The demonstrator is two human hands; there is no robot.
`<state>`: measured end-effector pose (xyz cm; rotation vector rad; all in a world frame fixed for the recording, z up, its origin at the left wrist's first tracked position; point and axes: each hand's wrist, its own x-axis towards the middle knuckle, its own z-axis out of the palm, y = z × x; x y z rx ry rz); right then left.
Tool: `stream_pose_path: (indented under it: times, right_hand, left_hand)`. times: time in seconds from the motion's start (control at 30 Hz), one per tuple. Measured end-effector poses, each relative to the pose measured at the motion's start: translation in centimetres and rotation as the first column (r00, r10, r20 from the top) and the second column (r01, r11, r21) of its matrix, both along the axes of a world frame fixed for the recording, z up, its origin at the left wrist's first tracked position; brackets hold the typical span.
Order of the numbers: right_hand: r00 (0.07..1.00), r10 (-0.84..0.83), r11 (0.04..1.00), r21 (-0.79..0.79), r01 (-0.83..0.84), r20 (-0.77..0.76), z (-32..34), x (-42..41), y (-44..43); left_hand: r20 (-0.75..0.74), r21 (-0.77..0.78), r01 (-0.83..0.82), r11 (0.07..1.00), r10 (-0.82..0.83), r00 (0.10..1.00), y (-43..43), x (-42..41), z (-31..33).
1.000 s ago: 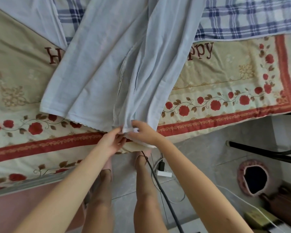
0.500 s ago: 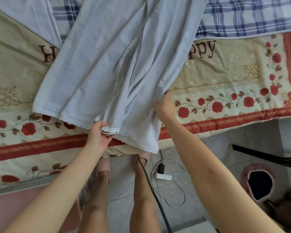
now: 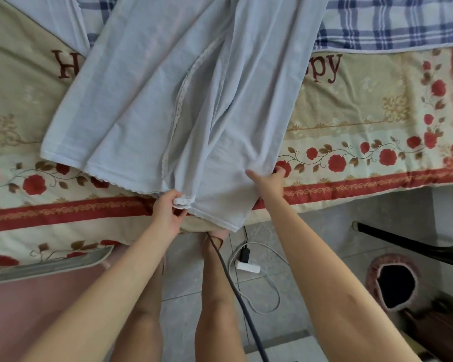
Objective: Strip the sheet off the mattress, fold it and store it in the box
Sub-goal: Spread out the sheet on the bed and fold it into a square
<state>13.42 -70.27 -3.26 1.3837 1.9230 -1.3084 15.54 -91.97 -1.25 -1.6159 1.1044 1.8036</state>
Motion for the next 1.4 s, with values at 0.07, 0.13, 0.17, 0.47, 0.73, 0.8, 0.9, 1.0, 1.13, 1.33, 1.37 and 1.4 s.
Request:
stream_pose_path:
  times: [0.07, 0.13, 0.17, 0.47, 0.73, 0.8, 0.9, 1.0, 1.13, 1.33, 1.37, 1.4]
  right_hand:
    - [0.97, 0.232, 0.973, -0.014, -0.231, 0.079, 0.2, 1.4, -0.5]
    - [0.922, 0.354, 0.932, 0.021, -0.362, 0.153, 0.1, 3.2, 0.0]
    - [0.914, 0.358, 0.925, 0.063, -0.376, 0.19, 0.2, 4.0, 0.4]
    - [0.885, 0.319, 0.941, 0.006, -0.337, -0.339, 2.0, 2.3, -4.2]
    - [0.996, -0.026, 0.788, -0.615, -0.031, -0.083, 1.5, 1.0, -2.6]
    - [0.992, -0.097, 0.726, -0.688, 0.016, -0.079, 1.7, 2.0, -1.3]
    - [0.99, -0.137, 0.749, -0.657, 0.079, -0.037, 1.8, 3.9, -0.2]
    - [0.981, -0.193, 0.844, -0.51, 0.167, 0.001, 1.1, 5.7, 0.1]
    - [0.953, -0.304, 0.806, -0.537, 0.25, -0.013, 1.5, 7.1, 0.1]
    - [0.913, -0.4, 0.627, -0.751, 0.207, -0.083, 5.0, 6.3, -0.4]
    - [0.903, -0.421, 0.605, -0.768, 0.21, -0.085, 5.4, 6.1, -0.5]
    - [0.895, -0.438, 0.591, -0.778, 0.215, -0.085, 5.8, 6.0, -0.6]
  left_hand:
    - [-0.019, 0.038, 0.018, 0.999, -0.017, 1.0, 0.7, 0.3, 0.5]
    - [-0.028, 0.063, -0.032, 0.997, 0.034, 0.999, 1.1, 0.4, 0.8]
    - [-0.022, 0.04, -0.067, 0.997, 0.068, 0.997, 1.3, 0.6, 0.7]
    - [-0.052, -0.148, 0.314, 0.938, -0.324, 0.945, 3.8, 3.5, 0.8]
    - [0.049, -0.379, 0.893, 0.242, -0.959, 0.28, 0.0, 3.9, 1.0]
    - [0.077, -0.611, 0.783, 0.118, -0.975, 0.208, -1.3, 3.7, 1.2]
    - [0.087, -0.81, 0.583, -0.057, -0.996, 0.023, -2.4, 3.3, 0.5]
    - [0.346, -0.794, 0.403, -0.456, -0.883, -0.316, -2.3, 3.8, -1.1]
    - [0.47, -0.759, 0.273, -0.591, -0.787, -0.4, -1.9, 4.3, -2.9]
    - [0.445, -0.86, 0.127, -0.494, -0.849, -0.284, -0.2, 3.6, -2.9]
    - [0.446, -0.87, 0.105, -0.483, -0.859, -0.251, -0.1, 3.1, -2.7]
    - [0.442, -0.879, 0.096, -0.467, -0.873, -0.205, -0.2, 2.5, -2.5]
